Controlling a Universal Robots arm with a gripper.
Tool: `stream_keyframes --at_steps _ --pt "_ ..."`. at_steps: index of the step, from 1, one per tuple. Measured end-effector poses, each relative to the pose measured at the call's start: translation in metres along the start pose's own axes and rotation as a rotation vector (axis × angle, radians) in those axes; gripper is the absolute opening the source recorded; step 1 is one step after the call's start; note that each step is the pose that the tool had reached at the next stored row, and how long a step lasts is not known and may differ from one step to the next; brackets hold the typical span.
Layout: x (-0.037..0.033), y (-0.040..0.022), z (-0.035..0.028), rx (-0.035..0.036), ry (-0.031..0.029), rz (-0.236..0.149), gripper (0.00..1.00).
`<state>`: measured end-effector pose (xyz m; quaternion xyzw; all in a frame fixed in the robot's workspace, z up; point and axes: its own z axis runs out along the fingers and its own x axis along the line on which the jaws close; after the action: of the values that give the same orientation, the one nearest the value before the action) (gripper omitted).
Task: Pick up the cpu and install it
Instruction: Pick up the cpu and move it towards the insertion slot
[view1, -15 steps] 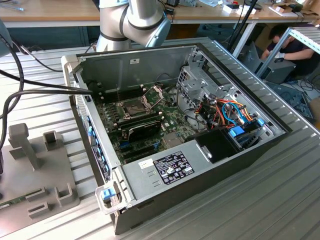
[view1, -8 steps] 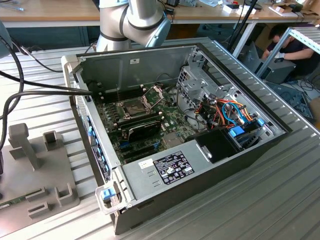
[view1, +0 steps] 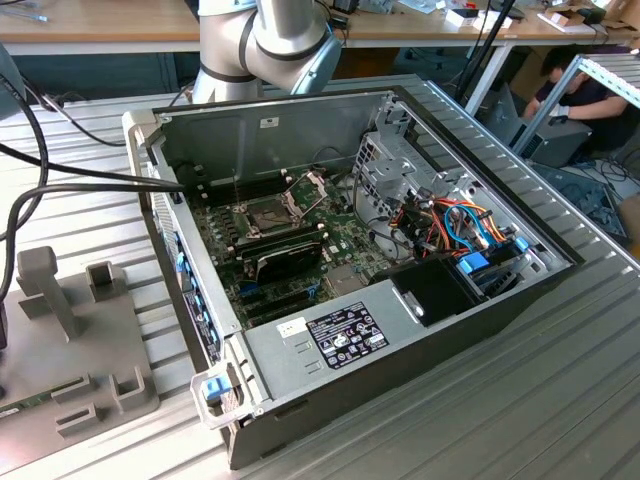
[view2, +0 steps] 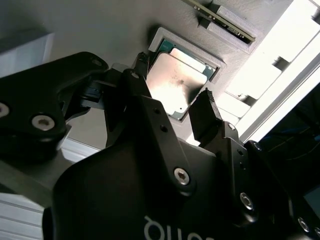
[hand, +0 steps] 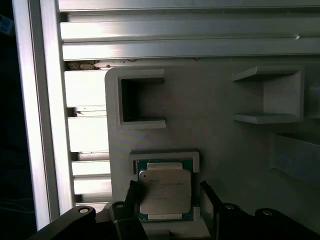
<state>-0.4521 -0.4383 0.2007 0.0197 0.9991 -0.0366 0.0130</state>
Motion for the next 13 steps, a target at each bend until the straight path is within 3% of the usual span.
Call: stream_keyframes --at_steps 13 --pt "0.0007 0.0003 0.0043 0.0003 -0.0001 0.000 0.60"
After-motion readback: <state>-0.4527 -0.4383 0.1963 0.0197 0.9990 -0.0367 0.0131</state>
